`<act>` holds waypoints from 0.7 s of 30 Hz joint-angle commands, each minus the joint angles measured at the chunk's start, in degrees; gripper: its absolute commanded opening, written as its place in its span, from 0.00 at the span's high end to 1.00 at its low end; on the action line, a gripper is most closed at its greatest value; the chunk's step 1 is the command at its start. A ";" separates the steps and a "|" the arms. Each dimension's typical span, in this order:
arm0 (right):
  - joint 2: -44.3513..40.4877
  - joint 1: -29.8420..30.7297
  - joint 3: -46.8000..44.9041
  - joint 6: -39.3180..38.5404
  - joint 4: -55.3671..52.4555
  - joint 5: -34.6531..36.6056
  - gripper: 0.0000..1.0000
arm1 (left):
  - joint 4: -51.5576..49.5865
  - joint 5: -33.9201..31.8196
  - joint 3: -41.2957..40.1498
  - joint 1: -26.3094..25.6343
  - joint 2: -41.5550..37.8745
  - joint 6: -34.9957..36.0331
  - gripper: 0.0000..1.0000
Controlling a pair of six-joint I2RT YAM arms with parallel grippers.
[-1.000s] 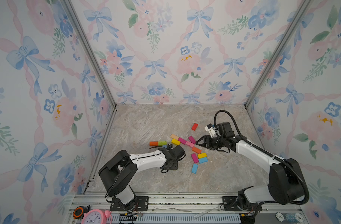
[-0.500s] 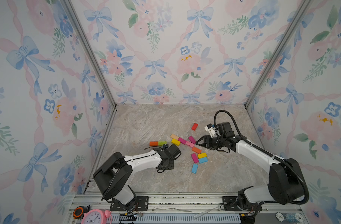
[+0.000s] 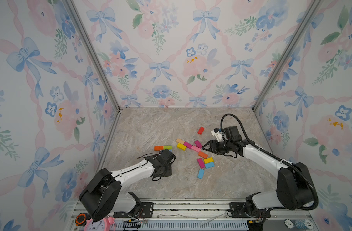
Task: Assemble the number 7 with building blocks
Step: Assemble the building block at the center of the board.
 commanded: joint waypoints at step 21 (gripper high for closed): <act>0.10 -1.87 -0.43 -1.10 -1.14 -0.06 0.38 | 4.16 3.79 4.22 1.76 8.69 4.44 0.76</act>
